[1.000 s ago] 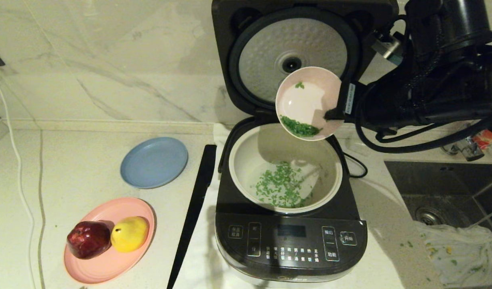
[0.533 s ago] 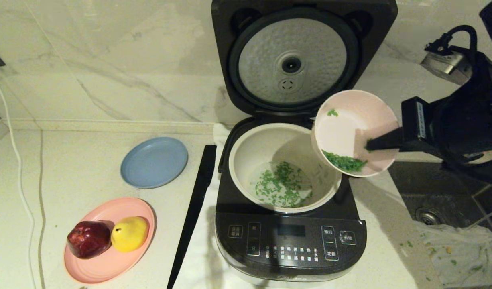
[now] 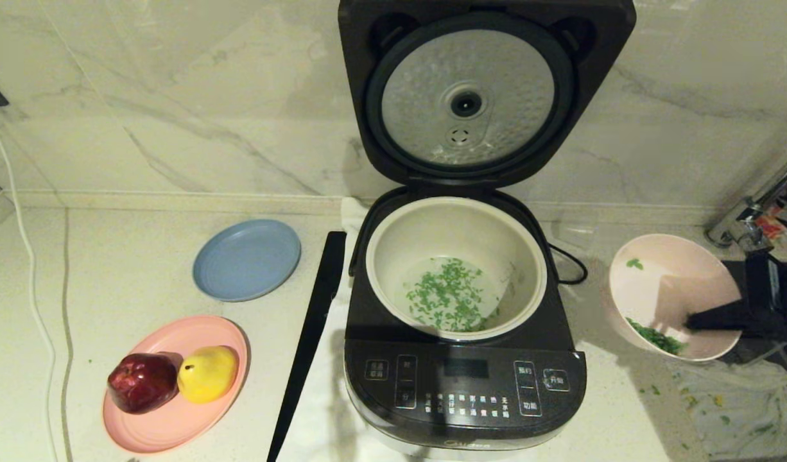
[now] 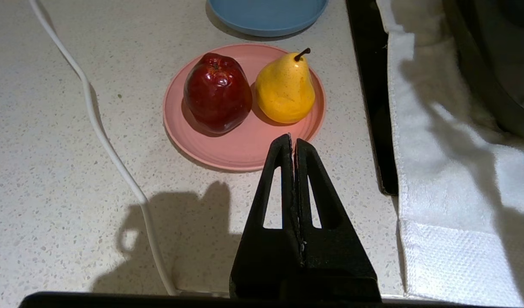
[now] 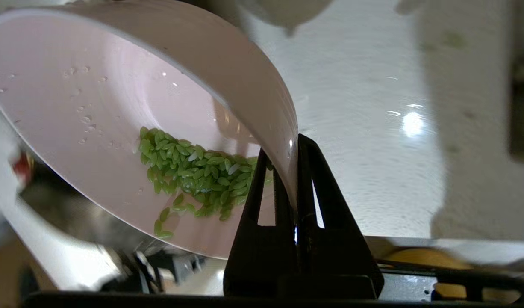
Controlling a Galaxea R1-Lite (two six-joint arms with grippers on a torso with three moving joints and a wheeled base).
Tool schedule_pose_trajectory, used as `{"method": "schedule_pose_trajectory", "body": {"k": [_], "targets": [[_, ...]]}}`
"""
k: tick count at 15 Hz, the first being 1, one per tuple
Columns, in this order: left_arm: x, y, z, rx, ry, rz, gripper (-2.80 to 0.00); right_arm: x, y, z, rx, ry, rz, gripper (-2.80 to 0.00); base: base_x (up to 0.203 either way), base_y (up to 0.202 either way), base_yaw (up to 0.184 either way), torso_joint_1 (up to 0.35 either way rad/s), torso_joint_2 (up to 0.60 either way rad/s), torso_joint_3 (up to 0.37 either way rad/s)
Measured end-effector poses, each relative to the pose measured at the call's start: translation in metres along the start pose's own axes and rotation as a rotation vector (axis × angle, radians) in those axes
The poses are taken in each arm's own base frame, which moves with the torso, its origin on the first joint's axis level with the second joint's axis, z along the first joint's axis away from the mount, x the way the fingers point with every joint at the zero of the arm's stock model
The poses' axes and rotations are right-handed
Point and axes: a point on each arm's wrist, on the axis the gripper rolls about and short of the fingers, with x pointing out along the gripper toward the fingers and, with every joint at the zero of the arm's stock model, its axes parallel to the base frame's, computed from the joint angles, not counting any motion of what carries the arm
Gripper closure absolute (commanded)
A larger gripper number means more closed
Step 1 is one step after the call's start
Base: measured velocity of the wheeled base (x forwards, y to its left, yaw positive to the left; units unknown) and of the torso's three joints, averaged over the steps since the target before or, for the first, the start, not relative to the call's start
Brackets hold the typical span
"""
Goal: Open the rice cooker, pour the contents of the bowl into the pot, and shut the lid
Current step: Fill a bowl with water from the tap
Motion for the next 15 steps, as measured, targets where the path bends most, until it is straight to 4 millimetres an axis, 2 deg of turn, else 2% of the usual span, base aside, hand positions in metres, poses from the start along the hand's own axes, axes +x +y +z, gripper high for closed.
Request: {"method": "schedule_pose_trajectory", "body": {"k": [6,10,15], "targets": [[0.000,0.000,0.000,0.000,0.000,0.000,0.00,0.000,-0.109,0.013,0.303,-0.085,-0.083,0.00,0.000,0.000,0.000,0.000,0.00,0.000],[0.000,0.000,0.000,0.000,0.000,0.000,0.00,-0.007,-0.195,0.019,0.502,-0.124,-0.113,0.00,0.000,0.000,0.000,0.000,0.00,0.000],[0.000,0.000,0.000,0.000,0.000,0.000,0.00,-0.013,-0.297,0.015,0.692,-0.146,-0.117,0.00,0.000,0.000,0.000,0.000,0.00,0.000]]}}
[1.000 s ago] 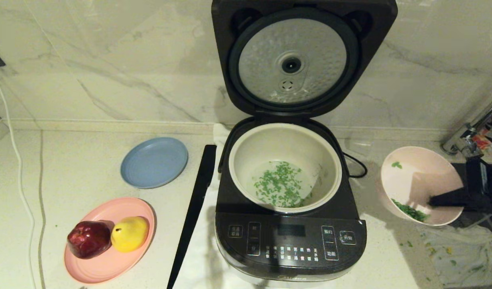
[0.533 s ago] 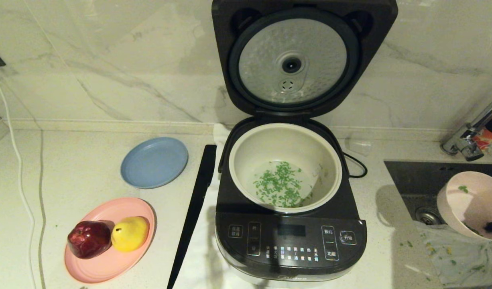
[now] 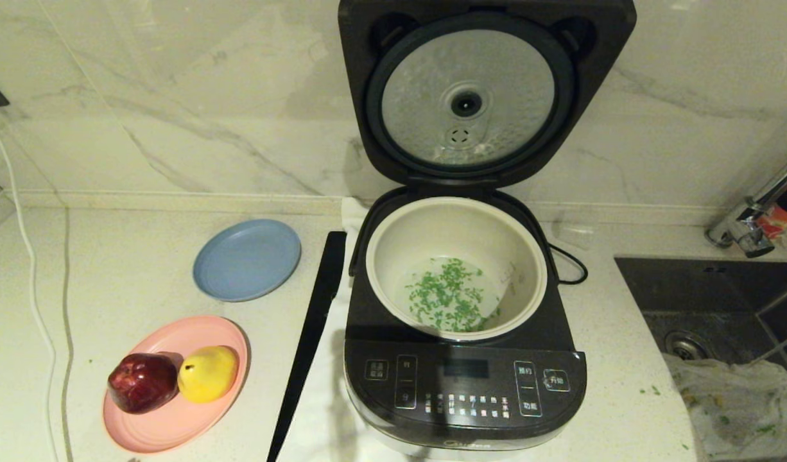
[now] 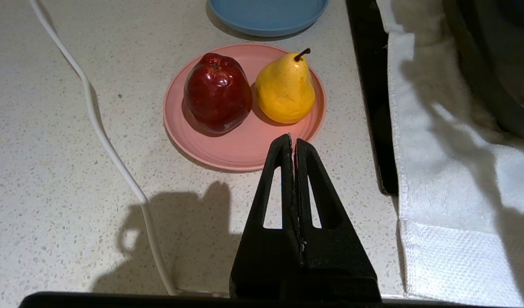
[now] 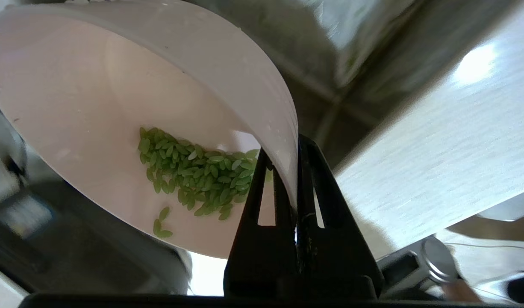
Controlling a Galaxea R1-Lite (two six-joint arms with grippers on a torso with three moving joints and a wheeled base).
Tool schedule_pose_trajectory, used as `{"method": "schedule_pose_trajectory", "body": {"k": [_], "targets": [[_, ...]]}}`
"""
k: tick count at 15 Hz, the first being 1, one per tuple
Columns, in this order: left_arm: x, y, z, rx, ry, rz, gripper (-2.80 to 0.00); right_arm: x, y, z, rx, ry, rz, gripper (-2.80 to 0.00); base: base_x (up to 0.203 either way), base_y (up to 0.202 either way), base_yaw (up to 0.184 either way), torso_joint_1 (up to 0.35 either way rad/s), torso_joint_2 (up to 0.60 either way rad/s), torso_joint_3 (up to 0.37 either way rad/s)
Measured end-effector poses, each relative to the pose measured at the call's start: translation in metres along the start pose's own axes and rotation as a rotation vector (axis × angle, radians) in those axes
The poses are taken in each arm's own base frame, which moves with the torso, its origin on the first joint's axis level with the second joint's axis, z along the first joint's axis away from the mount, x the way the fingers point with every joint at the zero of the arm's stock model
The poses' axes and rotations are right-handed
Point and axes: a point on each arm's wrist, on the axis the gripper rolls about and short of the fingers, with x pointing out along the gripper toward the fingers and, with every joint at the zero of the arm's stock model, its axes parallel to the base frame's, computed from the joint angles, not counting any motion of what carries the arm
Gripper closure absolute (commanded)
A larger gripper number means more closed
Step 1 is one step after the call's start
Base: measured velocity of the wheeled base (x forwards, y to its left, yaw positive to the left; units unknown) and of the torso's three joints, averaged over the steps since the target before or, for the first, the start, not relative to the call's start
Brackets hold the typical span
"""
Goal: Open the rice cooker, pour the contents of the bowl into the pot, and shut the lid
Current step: Fill a bowl with water from the tap
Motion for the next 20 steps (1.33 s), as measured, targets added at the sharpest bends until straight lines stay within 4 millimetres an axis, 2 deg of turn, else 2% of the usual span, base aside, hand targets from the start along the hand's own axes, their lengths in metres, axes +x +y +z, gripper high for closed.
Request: {"method": "schedule_pose_trajectory", "body": {"k": [2,5,9,14,20], "targets": [[0.000,0.000,0.000,0.000,0.000,0.000,0.00,0.003,-0.029,0.021,0.059,-0.012,0.002,0.00,0.000,0.000,0.000,0.000,0.00,0.000],[0.000,0.000,0.000,0.000,0.000,0.000,0.00,0.008,-0.060,0.047,0.124,-0.028,0.000,0.00,0.000,0.000,0.000,0.000,0.00,0.000],[0.000,0.000,0.000,0.000,0.000,0.000,0.00,0.016,-0.082,0.074,0.155,-0.043,0.015,0.00,0.000,0.000,0.000,0.000,0.00,0.000],[0.000,0.000,0.000,0.000,0.000,0.001,0.00,0.025,-0.086,0.101,0.166,-0.066,0.025,0.00,0.000,0.000,0.000,0.000,0.00,0.000],[0.000,0.000,0.000,0.000,0.000,0.001,0.00,0.041,-0.061,0.129,0.132,-0.080,0.043,0.00,0.000,0.000,0.000,0.000,0.00,0.000]]}}
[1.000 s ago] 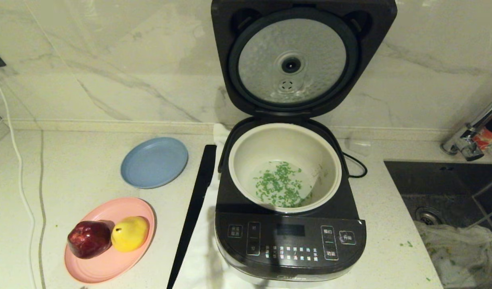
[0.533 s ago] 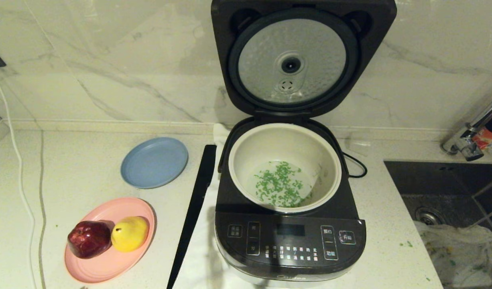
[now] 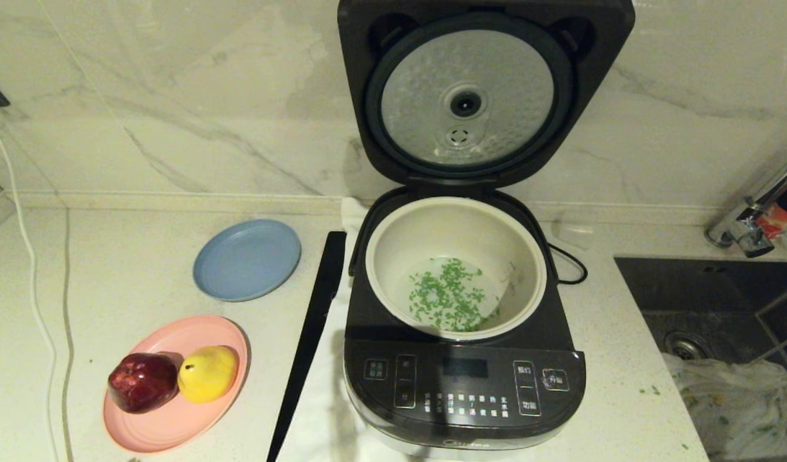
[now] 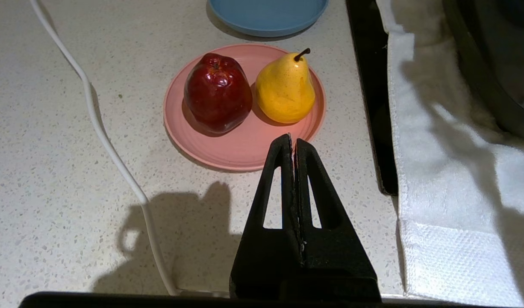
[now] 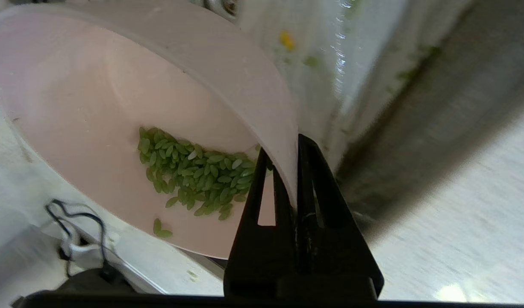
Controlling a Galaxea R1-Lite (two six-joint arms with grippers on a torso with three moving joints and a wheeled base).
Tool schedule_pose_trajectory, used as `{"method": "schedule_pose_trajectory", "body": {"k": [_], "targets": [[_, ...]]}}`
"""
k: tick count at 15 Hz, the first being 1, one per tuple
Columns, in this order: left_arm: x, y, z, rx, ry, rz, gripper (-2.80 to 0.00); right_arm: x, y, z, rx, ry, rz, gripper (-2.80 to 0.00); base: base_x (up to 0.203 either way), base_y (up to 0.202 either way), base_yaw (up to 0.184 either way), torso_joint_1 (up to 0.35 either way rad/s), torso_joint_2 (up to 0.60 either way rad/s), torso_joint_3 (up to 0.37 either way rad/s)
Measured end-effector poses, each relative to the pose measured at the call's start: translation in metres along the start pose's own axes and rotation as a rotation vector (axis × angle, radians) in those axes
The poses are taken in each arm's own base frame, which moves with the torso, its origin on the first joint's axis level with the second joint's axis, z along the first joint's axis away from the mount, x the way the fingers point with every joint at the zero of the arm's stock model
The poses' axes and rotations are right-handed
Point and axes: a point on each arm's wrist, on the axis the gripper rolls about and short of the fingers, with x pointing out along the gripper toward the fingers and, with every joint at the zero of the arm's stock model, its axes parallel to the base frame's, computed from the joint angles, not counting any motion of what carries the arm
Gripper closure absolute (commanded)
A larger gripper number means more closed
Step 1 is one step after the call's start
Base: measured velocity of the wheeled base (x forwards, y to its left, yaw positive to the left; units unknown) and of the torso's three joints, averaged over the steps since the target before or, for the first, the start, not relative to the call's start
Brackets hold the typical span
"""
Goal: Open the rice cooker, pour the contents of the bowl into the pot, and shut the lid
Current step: Fill a bowl with water from the tap
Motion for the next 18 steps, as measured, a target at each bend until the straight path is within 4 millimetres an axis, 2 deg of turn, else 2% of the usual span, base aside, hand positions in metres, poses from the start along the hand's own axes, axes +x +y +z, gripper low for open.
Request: {"method": "schedule_pose_trajectory", "body": {"k": [6,12,18], "targets": [[0.000,0.000,0.000,0.000,0.000,-0.001,0.00,0.011,0.022,0.011,-0.003,-0.011,0.019,0.00,0.000,0.000,0.000,0.000,0.00,0.000],[0.000,0.000,0.000,0.000,0.000,0.000,0.00,0.022,0.032,0.027,0.002,-0.028,0.035,0.00,0.000,0.000,0.000,0.000,0.00,0.000],[0.000,0.000,0.000,0.000,0.000,0.000,0.00,0.043,0.039,0.038,0.020,-0.021,0.047,0.00,0.000,0.000,0.000,0.000,0.00,0.000]]}}
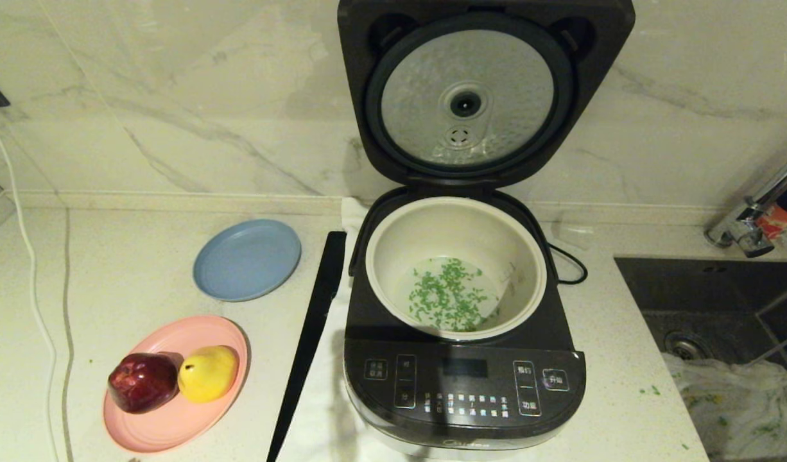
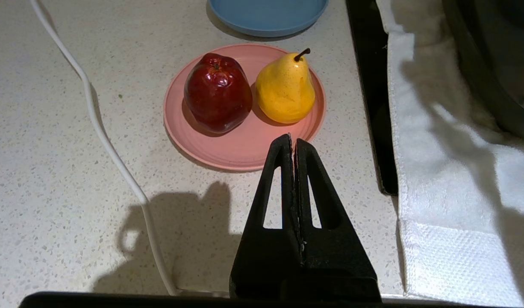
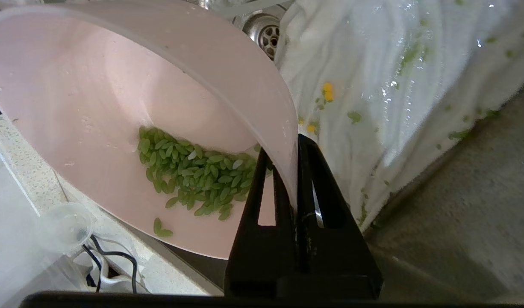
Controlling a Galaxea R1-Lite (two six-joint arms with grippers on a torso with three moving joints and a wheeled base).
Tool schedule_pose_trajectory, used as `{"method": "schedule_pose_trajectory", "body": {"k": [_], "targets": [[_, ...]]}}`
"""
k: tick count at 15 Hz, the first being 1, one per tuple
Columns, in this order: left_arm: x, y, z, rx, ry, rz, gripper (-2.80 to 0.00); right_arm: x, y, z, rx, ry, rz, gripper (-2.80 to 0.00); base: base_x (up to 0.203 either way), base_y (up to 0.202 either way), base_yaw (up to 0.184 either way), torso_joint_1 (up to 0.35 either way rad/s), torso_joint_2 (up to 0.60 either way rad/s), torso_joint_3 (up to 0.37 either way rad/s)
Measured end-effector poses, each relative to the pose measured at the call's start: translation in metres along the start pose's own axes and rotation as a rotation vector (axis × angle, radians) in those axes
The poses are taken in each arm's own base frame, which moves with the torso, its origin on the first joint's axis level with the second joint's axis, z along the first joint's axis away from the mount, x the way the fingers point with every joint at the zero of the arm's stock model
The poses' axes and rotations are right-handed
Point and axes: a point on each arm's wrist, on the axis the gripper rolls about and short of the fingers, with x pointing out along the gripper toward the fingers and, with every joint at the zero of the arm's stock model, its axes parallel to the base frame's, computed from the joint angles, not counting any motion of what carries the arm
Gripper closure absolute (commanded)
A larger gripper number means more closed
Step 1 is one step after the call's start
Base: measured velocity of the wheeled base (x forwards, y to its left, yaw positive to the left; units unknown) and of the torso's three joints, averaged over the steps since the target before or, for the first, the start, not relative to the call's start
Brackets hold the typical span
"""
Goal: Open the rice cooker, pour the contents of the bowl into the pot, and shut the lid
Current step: Fill a bowl with water from the tap
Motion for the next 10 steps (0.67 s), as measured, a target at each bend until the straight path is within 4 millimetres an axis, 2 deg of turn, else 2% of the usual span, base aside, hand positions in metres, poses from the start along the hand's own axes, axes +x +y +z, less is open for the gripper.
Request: {"method": "schedule_pose_trajectory", "body": {"k": [4,10], "targets": [[0.000,0.000,0.000,0.000,0.000,0.000,0.00,0.016,0.010,0.004,0.015,0.009,0.011,0.00,0.000,0.000,0.000,0.000,0.00,0.000],[0.000,0.000,0.000,0.000,0.000,0.000,0.00,0.030,0.020,0.008,-0.004,-0.010,0.035,0.00,0.000,0.000,0.000,0.000,0.00,0.000]]}}
